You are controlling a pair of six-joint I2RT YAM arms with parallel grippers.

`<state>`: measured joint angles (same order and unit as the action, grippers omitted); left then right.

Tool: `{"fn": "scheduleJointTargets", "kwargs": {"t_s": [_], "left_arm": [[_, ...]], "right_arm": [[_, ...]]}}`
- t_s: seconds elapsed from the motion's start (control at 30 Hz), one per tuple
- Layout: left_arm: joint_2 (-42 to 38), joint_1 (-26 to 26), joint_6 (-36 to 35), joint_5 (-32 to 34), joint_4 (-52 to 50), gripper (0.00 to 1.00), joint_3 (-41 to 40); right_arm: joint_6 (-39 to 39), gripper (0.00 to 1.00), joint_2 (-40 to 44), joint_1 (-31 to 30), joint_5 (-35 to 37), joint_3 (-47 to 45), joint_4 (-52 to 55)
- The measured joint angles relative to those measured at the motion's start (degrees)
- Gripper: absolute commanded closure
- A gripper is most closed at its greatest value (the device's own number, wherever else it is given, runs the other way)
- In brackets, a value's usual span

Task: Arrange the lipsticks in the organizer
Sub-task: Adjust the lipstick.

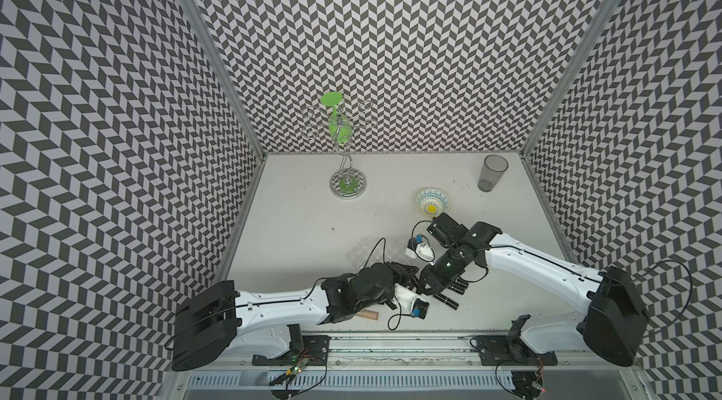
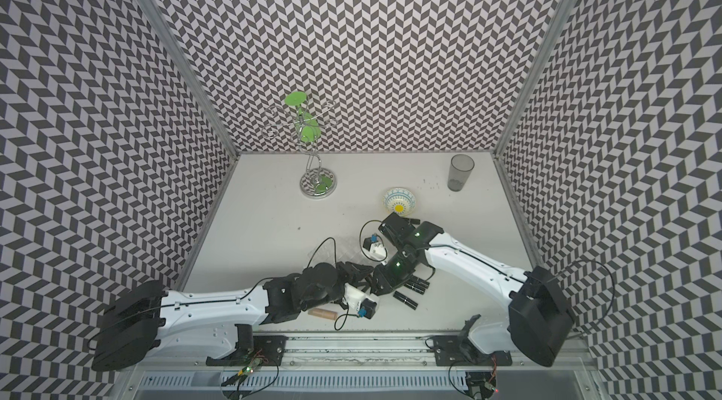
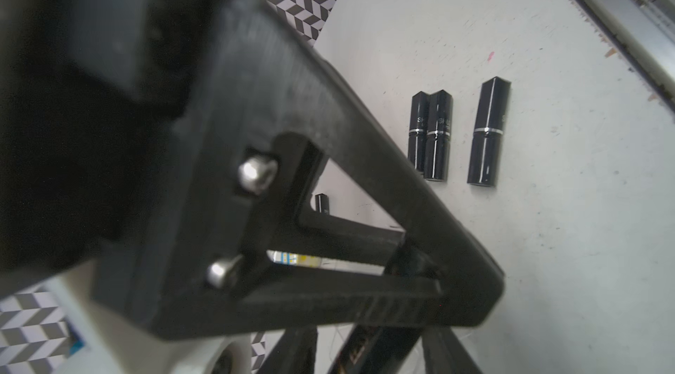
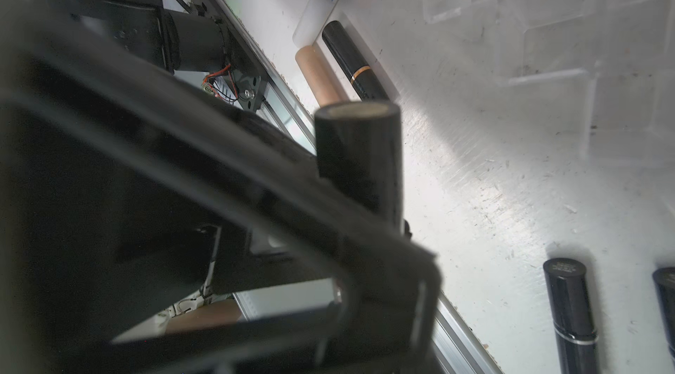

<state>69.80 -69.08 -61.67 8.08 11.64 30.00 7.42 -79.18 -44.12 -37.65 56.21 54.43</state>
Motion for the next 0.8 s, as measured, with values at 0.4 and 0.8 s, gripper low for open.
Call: {"fn": "scheduleJointTargets", "kwargs": {"t_s": [0.4,0.8], "left_arm": [[1.0,0.5,-0.7,-0.8,-1.9,0.77,0.0],[1.2,4.4,5.0,-4.5,-3.0,0.84,0.7]], "right_arm": [[-0.6,0.90,-1.1,0.0,0.1,0.9,1.0],[2.4,0.39,3.7,1.8,3.1,5.3,-1.8]]}}
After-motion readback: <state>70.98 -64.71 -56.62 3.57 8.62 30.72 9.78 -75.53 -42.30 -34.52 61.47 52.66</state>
